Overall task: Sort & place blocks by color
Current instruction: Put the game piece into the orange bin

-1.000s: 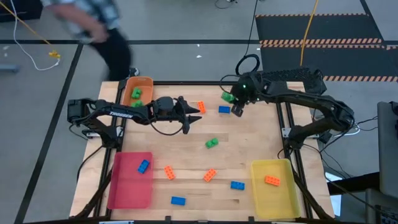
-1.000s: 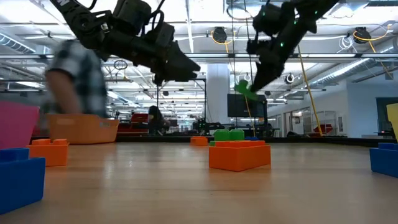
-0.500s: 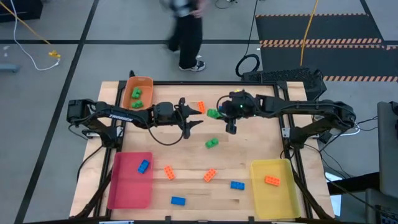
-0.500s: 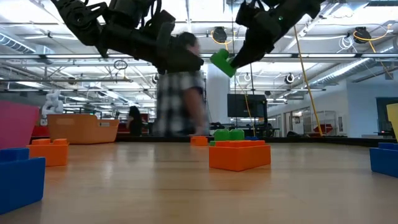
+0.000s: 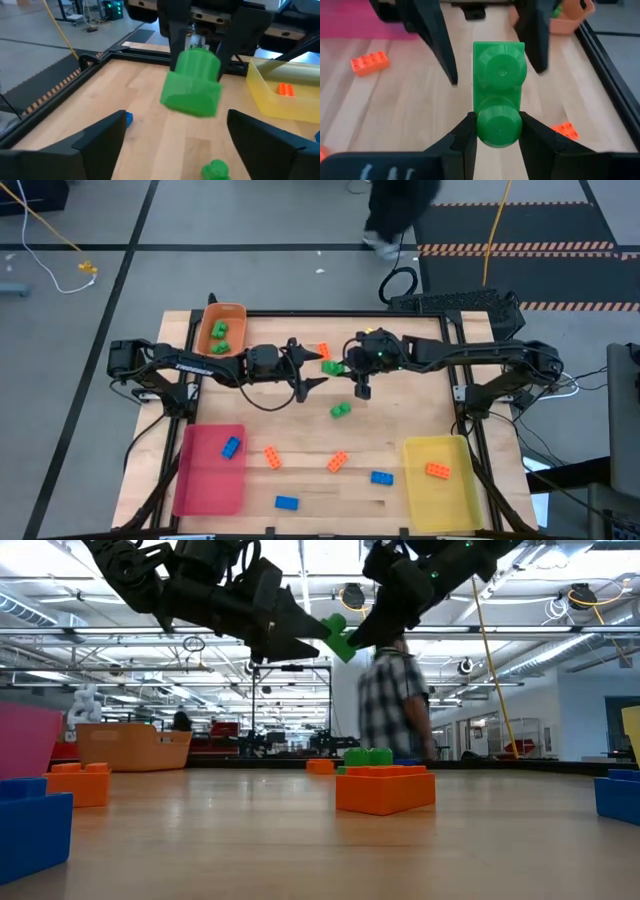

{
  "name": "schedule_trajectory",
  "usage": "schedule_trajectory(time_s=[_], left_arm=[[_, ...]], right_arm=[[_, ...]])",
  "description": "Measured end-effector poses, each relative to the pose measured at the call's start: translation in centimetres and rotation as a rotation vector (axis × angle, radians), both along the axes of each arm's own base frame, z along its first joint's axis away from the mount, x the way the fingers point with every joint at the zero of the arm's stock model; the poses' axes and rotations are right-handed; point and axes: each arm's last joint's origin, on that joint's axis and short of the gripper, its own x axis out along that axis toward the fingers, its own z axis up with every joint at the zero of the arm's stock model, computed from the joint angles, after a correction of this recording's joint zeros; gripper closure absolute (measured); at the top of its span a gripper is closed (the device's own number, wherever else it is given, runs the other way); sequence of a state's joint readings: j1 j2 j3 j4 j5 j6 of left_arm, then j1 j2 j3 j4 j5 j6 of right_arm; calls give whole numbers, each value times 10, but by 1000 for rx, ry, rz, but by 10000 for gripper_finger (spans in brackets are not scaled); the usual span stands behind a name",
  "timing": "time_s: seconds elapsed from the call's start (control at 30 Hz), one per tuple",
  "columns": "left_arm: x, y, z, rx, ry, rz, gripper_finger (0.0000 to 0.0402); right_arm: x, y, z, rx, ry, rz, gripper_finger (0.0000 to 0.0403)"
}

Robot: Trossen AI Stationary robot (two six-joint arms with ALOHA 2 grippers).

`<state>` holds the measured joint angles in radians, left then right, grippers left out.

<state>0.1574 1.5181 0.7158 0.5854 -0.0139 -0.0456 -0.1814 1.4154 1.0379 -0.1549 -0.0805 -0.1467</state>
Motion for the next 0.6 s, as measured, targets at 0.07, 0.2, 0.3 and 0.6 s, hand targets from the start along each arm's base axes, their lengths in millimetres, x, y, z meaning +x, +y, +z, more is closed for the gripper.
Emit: schedule_trajectory(time_s=[0.07, 0.2, 0.3, 0.6], left_arm=[[0, 0, 0, -10, -2, -15, 39], [0, -2, 1, -21, -13, -32, 28], [1, -2, 1, -22, -14, -34, 32], [0, 0, -2, -21, 13, -6, 92]], right_arm=[[3, -1, -4, 2, 7, 2, 294], [9, -2, -11, 2, 9, 5, 294], [13, -2, -13, 1, -2, 8, 294], [13, -2, -12, 0, -17, 32, 294]])
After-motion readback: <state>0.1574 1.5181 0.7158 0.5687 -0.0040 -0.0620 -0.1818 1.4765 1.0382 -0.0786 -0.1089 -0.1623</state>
